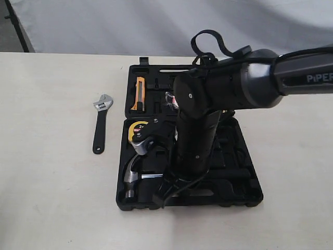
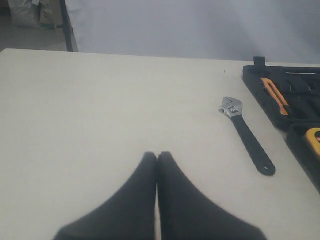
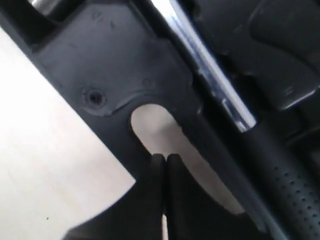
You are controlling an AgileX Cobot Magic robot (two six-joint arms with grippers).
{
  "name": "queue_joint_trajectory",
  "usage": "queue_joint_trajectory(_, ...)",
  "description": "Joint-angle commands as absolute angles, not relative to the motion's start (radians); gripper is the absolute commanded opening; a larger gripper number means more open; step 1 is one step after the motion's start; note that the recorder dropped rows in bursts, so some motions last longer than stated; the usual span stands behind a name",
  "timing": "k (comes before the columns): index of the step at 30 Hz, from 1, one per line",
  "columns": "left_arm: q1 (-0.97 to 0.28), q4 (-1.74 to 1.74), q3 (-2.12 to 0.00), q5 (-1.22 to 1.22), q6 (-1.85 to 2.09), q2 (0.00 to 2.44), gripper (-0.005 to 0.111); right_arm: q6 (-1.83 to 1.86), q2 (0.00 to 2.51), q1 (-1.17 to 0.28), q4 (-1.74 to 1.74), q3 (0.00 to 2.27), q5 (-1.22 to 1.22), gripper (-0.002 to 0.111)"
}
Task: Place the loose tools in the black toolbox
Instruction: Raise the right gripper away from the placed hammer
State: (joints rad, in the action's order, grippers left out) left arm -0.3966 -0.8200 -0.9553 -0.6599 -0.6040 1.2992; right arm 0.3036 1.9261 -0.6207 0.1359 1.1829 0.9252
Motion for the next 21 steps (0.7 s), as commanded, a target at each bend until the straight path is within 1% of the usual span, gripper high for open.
queue_joint_trajectory(1, -0.393, -0.806, -0.946, -0.643, -0.614, 1.291, 0.001, 0.316, 1.924, -0.619, 0.122, 1.173, 0.879, 0.0)
queue_joint_trajectory(9, -0.393, -0.806, -0.946, -0.643, -0.614, 1.291, 0.001, 0.582, 1.926, -0.619, 0.12, 1.167, 0.861, 0.0)
queue_joint_trajectory(14, -0.393, -0.806, -0.946, -0.643, -0.614, 1.291, 0.001, 0.648, 1.943, -0.625, 0.142, 1.148, 0.858, 0.0)
queue_joint_trajectory(21, -0.393, -0.806, -0.946, -0.643, -0.614, 1.291, 0.001, 0.75, 1.948, -0.711, 0.196, 1.127, 0.861, 0.0)
